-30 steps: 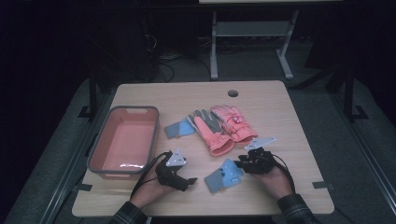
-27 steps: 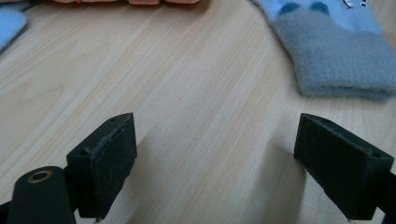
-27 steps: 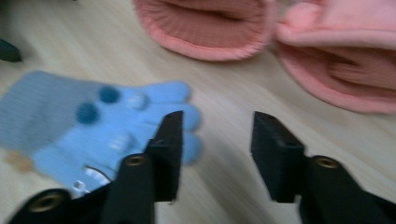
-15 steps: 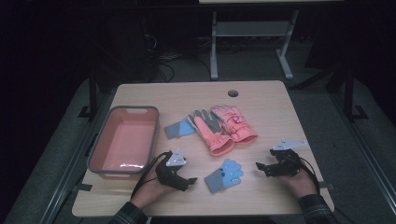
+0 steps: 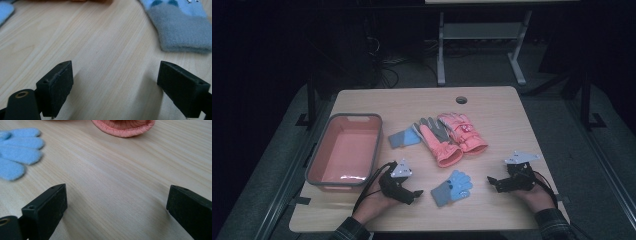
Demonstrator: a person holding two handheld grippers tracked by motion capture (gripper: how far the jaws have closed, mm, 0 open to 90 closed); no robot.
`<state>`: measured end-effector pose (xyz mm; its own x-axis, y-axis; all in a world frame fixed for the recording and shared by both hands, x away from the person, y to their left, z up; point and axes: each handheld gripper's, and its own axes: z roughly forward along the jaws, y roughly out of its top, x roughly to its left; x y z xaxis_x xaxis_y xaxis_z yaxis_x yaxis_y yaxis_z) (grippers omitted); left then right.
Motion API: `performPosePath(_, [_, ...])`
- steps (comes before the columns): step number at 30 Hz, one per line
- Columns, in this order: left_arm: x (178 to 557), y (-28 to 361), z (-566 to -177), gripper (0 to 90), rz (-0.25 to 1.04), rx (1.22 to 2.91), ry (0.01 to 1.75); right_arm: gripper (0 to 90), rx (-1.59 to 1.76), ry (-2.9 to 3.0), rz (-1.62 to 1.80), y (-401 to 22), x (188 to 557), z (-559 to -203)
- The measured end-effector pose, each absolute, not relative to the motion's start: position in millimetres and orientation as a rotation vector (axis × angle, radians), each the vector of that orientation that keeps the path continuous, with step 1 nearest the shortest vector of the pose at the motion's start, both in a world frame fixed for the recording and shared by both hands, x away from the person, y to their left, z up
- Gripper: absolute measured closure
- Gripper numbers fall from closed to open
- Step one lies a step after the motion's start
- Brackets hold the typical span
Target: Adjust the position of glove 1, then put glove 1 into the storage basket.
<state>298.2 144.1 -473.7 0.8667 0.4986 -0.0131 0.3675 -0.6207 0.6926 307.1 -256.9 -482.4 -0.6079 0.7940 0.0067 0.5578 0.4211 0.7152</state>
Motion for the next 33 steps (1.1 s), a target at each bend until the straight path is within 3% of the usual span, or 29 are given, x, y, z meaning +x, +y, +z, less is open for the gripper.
performPosePath(16, [311.8, 130.6, -449.2, 16.5, 0.265, 2.271, 0.665, 2.2, 1.197, 2.363, 1.003, -258.0, 309.4, -483.0])
performPosePath(19, [319.2, 131.0, -440.1, 27.1, 0.291, 2.245, 0.693, 2.2, 1.198, 2.363, 1.003, -258.0, 309.3, -483.0])
performPosePath(21, [324.1, 131.4, -436.3, 44.8, 0.315, 2.234, 0.727, 2.2, 1.198, 2.363, 1.003, -258.0, 309.3, -483.0])
performPosePath(23, [329.2, 131.1, -434.0, 49.3, 0.325, 2.222, 0.758, 2.2, 1.198, 2.363, 1.003, -258.0, 309.4, -483.0])
performPosePath(27, [347.2, 127.1, -429.3, 78.7, 0.351, 2.205, 0.833, 2.2, 1.198, 2.363, 1.003, -258.0, 309.4, -483.0])
performPosePath(29, [355.4, 124.5, -428.2, 88.5, 0.38, 2.209, 0.854, 2.2, 1.197, 2.363, 1.003, -258.0, 309.4, -483.0])
performPosePath(33, [374.1, 119.8, -429.3, 89.4, 0.434, 2.204, 0.911, 2.2, 1.198, 2.363, 1.003, -258.0, 309.3, -483.0])
